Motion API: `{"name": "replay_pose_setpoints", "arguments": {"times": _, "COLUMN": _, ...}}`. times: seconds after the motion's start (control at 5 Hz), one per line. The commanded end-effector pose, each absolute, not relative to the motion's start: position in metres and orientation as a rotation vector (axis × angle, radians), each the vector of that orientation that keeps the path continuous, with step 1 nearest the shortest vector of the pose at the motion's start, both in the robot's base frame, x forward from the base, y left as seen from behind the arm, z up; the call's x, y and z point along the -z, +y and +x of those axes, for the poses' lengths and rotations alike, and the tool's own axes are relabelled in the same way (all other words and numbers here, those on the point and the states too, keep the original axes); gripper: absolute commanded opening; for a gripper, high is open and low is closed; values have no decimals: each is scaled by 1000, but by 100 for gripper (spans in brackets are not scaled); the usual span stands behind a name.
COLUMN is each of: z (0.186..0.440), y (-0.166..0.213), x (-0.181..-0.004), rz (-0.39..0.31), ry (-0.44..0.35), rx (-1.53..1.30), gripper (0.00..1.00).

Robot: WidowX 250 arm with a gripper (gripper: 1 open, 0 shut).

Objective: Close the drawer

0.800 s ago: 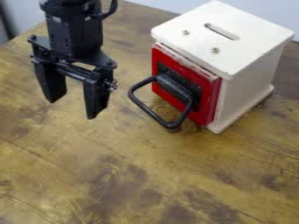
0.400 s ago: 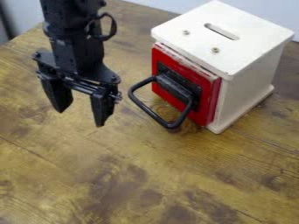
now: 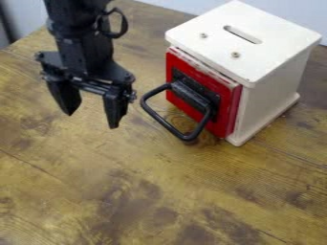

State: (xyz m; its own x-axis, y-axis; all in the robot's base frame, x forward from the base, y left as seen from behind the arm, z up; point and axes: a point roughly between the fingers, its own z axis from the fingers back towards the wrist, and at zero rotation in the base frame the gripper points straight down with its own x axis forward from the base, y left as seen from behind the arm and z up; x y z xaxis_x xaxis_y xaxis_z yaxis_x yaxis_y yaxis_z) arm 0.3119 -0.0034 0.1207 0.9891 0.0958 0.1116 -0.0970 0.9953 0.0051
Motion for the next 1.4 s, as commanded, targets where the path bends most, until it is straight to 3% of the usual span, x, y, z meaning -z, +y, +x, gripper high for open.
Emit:
{"name": "replay_pose_setpoints", "arguments": {"times": 0.0, "z": 327, "y": -3, "x": -141, "rz": 3, "ry": -154, "rx": -68, "gripper": 100}}
{"name": "replay_pose_setpoints", "arguments": {"times": 0.4, "z": 311, "y": 29, "x": -142, "rz": 4, "ry": -162, "rx": -43, "gripper": 100}}
{"name": "replay_pose_setpoints", "arguments": {"times": 1.2, "z": 300, "y": 2, "x": -156, "rz": 12, "ry": -169, "rx": -156, "gripper": 100}}
